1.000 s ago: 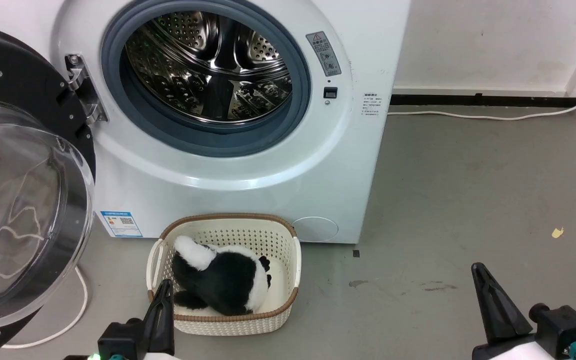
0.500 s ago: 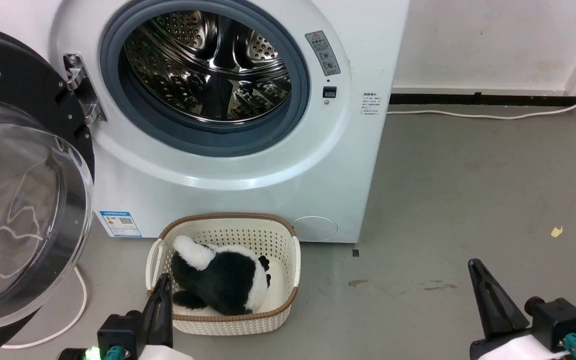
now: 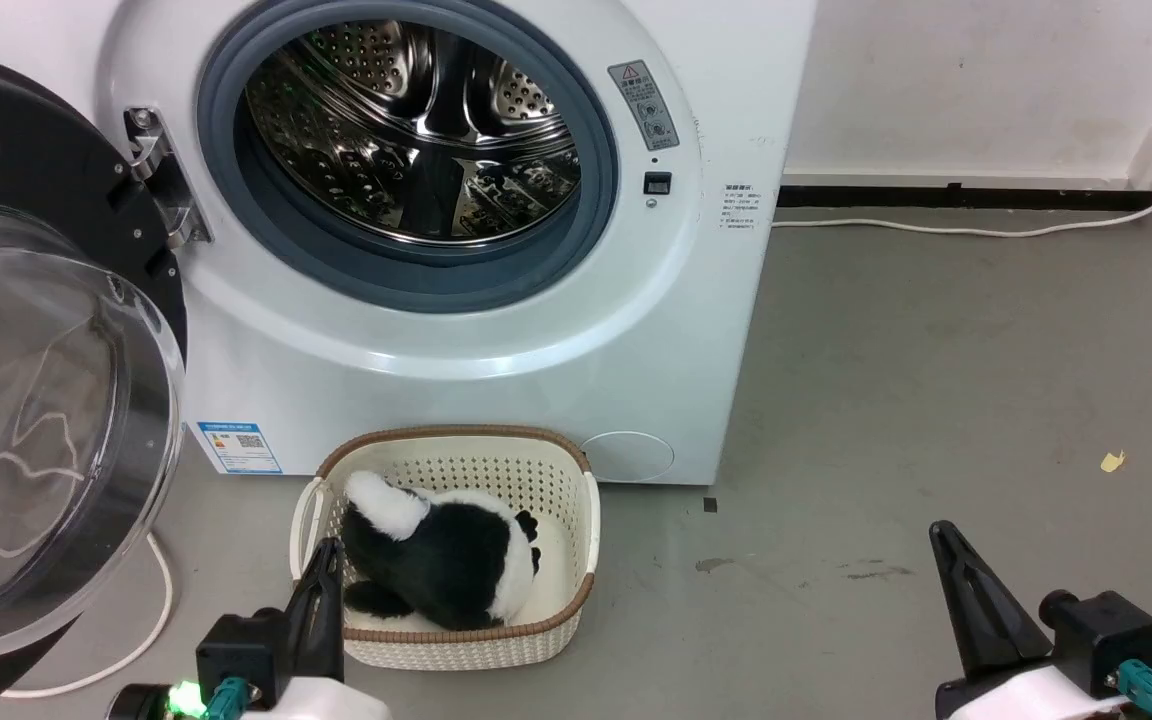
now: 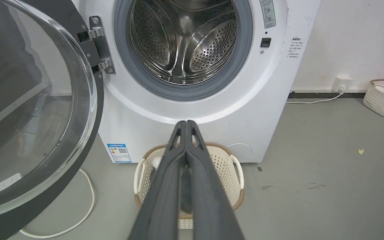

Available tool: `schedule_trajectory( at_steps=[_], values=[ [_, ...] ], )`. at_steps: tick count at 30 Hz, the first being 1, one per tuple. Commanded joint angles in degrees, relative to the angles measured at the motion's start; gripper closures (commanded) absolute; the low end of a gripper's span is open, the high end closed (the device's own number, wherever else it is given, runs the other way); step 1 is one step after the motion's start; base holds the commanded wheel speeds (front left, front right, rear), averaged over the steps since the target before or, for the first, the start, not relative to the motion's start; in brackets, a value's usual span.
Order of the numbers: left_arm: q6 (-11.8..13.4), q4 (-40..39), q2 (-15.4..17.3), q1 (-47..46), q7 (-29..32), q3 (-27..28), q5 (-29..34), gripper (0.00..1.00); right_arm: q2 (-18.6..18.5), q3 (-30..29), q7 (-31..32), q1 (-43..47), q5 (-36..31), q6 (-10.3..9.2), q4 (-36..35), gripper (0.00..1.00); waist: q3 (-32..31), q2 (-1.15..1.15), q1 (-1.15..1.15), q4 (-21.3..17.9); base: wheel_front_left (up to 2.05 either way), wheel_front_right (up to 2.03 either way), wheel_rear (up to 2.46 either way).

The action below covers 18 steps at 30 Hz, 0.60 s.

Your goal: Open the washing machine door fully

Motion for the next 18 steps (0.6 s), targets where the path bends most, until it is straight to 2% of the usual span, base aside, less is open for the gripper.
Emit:
schedule_trajectory(
  at_steps=[1, 18],
  values=[
    [-0.4, -0.3, -0.5, -1.2, 0.4, 0.4, 0.5, 1.0, 0.1, 0.1, 0.4, -1.4, -0.5, 0.03, 0.1, 1.0, 0.0, 0.0, 0.0, 0.0, 0.0, 0.0, 0.0],
    [-1.5, -0.7, -1.3, -2.1, 2.4, 1.8, 2.2, 1.0, 0.2, 0.5, 2.4, -2.3, -1.2, 0.03, 0.3, 1.0, 0.1, 0.0, 0.0, -0.2, 0.0, 0.0, 0.0]
  ],
)
